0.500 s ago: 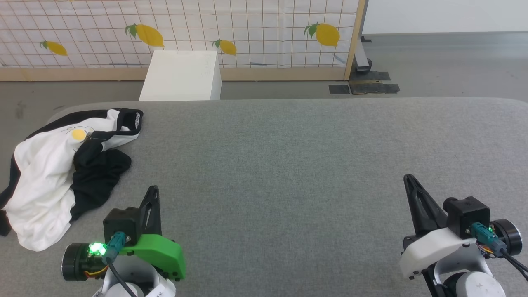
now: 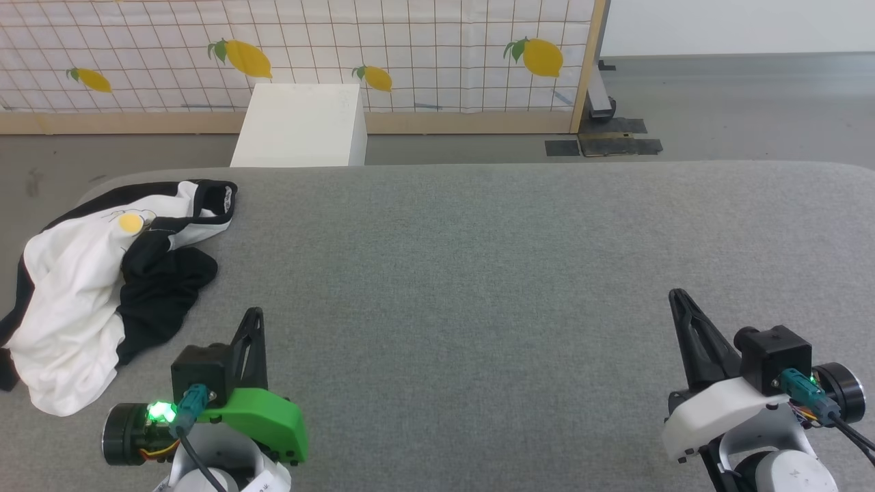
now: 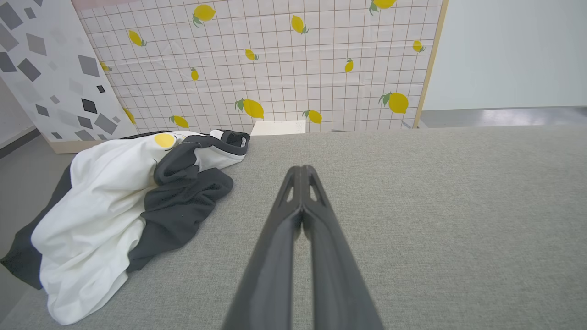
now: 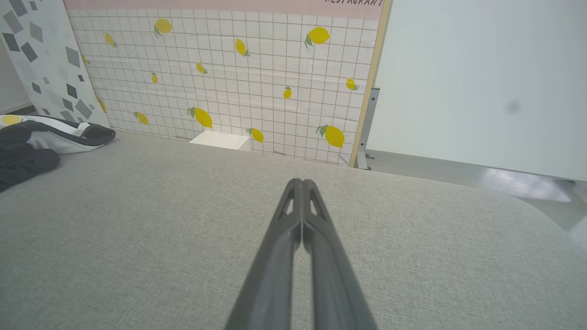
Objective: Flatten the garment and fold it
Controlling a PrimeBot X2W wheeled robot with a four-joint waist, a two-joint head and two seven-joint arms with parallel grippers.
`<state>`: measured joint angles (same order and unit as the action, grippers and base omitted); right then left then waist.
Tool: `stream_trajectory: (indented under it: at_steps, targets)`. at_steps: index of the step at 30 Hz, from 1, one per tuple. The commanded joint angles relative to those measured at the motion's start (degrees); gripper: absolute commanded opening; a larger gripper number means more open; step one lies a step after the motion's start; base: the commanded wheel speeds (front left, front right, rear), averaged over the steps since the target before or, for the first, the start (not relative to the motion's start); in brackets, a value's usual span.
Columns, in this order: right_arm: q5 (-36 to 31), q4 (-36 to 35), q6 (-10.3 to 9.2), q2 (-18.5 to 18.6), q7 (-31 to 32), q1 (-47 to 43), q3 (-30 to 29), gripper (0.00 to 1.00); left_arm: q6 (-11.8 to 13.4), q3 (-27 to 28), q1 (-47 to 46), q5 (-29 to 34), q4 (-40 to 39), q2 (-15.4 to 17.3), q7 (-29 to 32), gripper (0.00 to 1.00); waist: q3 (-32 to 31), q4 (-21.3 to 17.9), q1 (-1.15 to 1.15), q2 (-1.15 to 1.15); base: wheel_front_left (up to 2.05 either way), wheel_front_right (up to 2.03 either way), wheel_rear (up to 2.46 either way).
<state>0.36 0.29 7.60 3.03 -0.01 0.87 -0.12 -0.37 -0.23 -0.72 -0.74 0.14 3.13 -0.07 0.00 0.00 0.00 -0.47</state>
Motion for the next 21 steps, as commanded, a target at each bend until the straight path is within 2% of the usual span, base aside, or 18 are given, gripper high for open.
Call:
stream_trajectory:
  at_steps: [1,11,12,21]
  targets:
    - [-0.36,-0.29,-0.11,-0.15,0.01,-0.87,0.12,0.00,0.37,0.23,0.72,0.74,-0.14,-0.25,0.07,0.00,0.00,0.00,0.00,0.47,0.00,0.00,0.00]
    - [-0.36,-0.29,-0.11,-0.15,0.01,-0.87,0.12,0.00,0.37,0.23,0.72,0.74,-0.14,-0.25,0.07,0.00,0.00,0.00,0.00,0.47,0.00,0.00,0.00]
    - [-0.01,0.00,0.00,0.00,0.00,0.00,0.00,1.00,0.00,0.00,0.00,0.01,0.00,0.00,-0.01,1.00,0.00,0.00,0.00,0.00,0.00,0.00,0.00]
    - [0.35,0.29,-0.01,0.01,-0.48,0.16,0.04,1.00,0.30,-0.59,-0.27,-0.67,0.46,0.00,-0.60,1.00,0.01,0.05,0.00,0.02,0.00,0.00,0.00]
